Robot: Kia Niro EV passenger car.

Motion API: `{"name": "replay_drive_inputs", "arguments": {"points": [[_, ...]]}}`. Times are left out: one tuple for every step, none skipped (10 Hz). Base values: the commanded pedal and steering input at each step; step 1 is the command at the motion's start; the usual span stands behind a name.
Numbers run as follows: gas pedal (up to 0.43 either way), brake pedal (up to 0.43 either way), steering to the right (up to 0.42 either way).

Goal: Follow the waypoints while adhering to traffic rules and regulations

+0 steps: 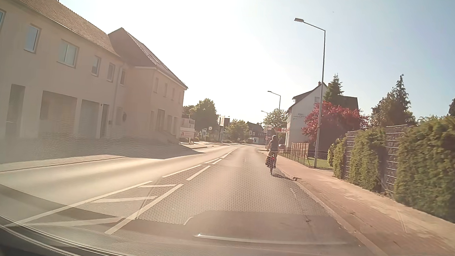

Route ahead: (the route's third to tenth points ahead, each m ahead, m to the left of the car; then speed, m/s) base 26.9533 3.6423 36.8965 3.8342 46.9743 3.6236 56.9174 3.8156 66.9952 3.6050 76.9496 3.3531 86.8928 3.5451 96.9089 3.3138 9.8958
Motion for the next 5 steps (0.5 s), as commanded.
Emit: {"name": "replay_drive_inputs", "arguments": {"points": [[0.11,0.006,-0.01],[0.11,0.006,-0.008],[0.11,0.006,-0.004],[0.11,0.006,-0.003],[0.11,0.006,-0.003]]}}
